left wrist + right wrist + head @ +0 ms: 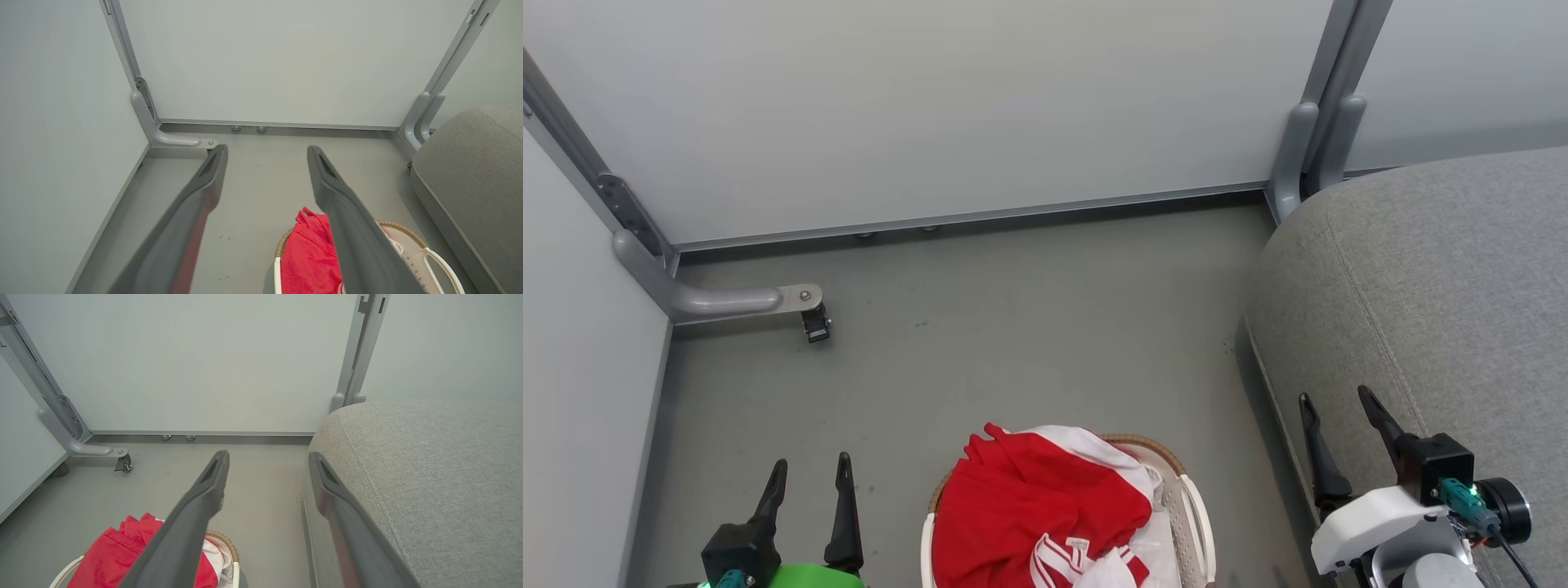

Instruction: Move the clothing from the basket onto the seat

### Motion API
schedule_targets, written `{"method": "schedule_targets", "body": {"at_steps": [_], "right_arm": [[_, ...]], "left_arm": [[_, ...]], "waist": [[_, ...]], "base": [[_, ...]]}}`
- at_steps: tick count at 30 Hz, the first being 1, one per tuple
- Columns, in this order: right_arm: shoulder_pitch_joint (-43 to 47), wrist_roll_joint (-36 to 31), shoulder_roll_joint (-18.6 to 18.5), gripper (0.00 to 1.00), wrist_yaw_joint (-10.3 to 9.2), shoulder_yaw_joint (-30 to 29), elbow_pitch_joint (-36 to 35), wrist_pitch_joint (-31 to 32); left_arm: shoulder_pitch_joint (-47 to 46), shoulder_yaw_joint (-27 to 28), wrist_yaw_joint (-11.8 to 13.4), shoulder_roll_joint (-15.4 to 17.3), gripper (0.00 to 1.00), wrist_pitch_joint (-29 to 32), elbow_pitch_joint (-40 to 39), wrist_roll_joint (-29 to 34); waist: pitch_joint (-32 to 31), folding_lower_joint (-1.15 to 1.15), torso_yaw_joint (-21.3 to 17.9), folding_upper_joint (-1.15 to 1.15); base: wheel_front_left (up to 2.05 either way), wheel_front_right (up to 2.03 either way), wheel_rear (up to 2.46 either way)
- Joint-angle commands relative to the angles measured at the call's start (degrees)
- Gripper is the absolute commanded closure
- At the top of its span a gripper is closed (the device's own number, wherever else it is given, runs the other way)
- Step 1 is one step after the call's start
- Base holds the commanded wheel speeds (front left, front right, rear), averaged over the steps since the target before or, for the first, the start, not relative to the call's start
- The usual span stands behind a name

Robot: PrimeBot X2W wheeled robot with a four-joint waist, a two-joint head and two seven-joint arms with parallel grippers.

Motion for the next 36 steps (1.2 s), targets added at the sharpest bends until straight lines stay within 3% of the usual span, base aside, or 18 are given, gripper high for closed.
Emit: {"method": "schedule_targets", "body": {"at_steps": [1, 22, 28, 36], "right_arm": [[0.5, 0.1, -0.2, 0.0, 0.0, -0.2, -0.2, -0.3], [-0.8, 0.2, -0.2, 0.0, 0.0, -0.9, -1.9, -0.3], [-2.9, -0.4, -0.2, 0.0, 0.0, -2.2, -3.9, -0.2], [-7.5, -0.9, -0.2, 0.0, 0.0, -4.0, -6.9, -0.2]], "left_arm": [[0.7, 0.1, -0.2, 0.4, 0.0, -0.2, 0.0, 0.1], [-1.8, -1.8, -1.0, 0.4, 0.0, -0.2, 0.2, 1.2], [-7.0, -6.7, -2.5, 0.4, 0.0, -0.1, 2.8, 4.0], [-18.6, -19.1, -3.8, 0.4, 0.0, -0.1, 16.1, 6.1]], "waist": [[0.0, 0.0, 0.0, 0.0], [2.3, 0.0, -0.4, 0.0], [7.6, 0.0, -0.5, 0.0], [17.5, 0.0, -1.3, 0.0]], "base": [[0.0, 0.0, 0.0], [0.0, 0.0, 0.0], [0.0, 0.0, 0.0], [0.0, 0.0, 0.0]]}}
